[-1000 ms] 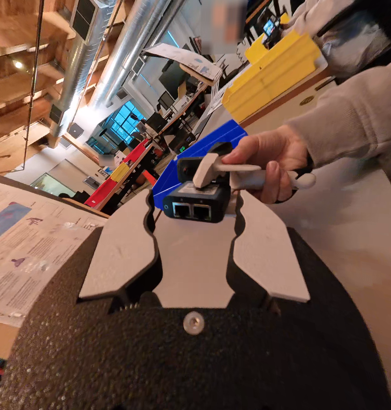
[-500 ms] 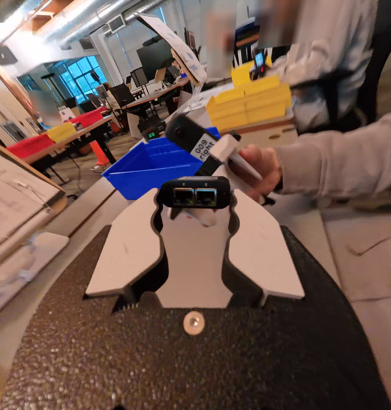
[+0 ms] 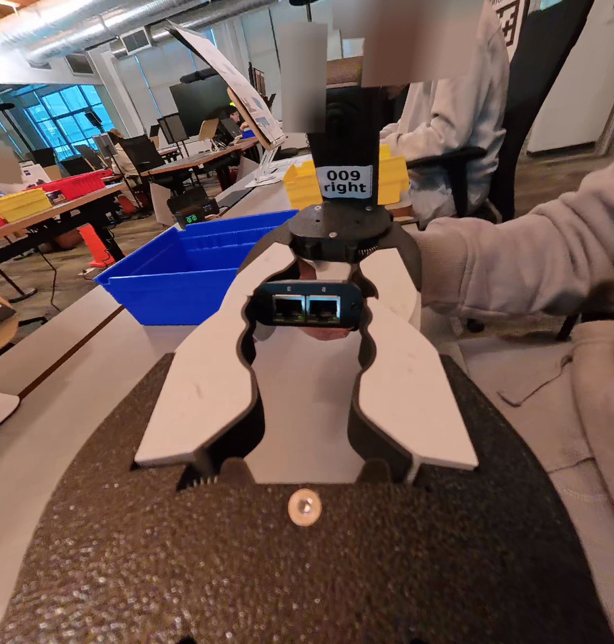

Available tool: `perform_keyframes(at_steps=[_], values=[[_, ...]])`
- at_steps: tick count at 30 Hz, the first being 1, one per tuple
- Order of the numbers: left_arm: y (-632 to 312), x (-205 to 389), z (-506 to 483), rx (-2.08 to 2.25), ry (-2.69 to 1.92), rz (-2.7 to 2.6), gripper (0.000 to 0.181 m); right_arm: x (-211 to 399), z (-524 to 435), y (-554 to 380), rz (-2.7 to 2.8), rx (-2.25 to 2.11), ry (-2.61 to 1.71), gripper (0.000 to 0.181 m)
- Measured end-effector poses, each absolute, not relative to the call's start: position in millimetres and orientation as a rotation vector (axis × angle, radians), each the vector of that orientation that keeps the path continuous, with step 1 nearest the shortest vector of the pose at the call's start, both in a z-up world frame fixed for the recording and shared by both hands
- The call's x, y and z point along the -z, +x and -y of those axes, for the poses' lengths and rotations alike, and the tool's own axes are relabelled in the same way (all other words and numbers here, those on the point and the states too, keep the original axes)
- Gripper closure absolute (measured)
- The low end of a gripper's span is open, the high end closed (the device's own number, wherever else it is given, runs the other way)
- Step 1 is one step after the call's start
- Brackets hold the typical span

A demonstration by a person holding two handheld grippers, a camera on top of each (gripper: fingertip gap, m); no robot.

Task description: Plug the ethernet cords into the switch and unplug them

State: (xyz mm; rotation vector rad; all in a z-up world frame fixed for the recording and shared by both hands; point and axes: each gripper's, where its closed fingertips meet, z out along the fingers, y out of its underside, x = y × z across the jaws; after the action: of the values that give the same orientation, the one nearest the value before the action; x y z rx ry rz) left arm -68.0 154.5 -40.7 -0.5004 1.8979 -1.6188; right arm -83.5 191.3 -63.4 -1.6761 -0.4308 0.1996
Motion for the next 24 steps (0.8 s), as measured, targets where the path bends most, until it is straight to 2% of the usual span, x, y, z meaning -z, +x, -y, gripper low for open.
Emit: perform_keyframes(at_steps=[10,15,20,24], values=[[-69.2,40.5,-156.1,1.709,-0.467,-1.851,0.124,60.4,-184.2,-84.8,0.449,-0.285,-1.628,0.106],[-66.7,45.8,-158.7,1.702,-0.526,-1.874,0.124,65.9,-186.2,-80.7,0.446,-0.276,-1.648,0.106],[-62.2,41.0,-170.5,1.694,-0.679,-1.865,0.114,83.8,-190.6,-55.1,0.433,-0.063,-1.699,0.106],[-59.8,32.5,-193.4,1.631,-0.802,-1.822,0.115,84.0,-188.9,-41.2,0.413,0.018,-1.727,0.106]])
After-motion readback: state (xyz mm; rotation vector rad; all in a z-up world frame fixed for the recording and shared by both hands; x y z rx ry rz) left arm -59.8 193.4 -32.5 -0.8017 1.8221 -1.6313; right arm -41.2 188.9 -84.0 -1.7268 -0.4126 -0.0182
